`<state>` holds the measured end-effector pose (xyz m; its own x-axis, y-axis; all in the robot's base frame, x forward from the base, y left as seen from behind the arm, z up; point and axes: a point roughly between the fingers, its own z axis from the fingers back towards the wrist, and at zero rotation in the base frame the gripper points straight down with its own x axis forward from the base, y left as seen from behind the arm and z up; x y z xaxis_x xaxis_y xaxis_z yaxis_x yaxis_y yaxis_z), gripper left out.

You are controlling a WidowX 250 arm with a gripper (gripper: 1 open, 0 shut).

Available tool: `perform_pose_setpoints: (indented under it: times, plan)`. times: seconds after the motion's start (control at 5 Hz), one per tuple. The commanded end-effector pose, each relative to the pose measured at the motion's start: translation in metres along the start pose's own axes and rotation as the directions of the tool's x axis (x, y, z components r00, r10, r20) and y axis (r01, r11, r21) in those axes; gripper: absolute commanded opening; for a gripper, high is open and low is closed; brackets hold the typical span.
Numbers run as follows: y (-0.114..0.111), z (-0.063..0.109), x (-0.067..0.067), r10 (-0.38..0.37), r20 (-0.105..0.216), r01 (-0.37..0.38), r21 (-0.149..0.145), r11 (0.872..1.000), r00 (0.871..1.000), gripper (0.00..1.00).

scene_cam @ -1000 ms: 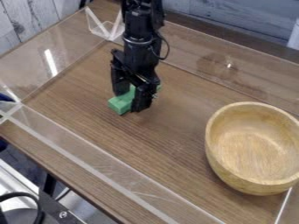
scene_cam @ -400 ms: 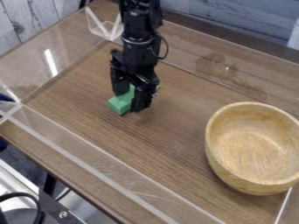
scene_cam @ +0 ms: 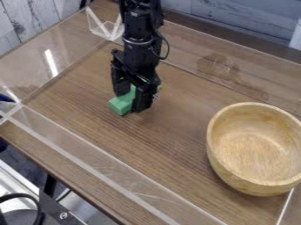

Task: Put the green block in the brown bowl

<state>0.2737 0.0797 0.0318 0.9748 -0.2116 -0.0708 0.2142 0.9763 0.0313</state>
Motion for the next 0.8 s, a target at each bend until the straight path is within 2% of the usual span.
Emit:
perform_pose_setpoints:
  times: [0.0,0.4,0.6]
  plan:
    - [0.0033,0.0061,0.0026,-0.007,0.04,0.006,0.009,1.0,0.999,1.0]
    - [0.0031,0.0048,0.0045,-0.012,0.057,0.011,0.008,1.0,0.998,1.0]
    - [0.0034,0.0032,0.0053,-0.013,0.064,0.012,0.006,1.0,0.998,0.0]
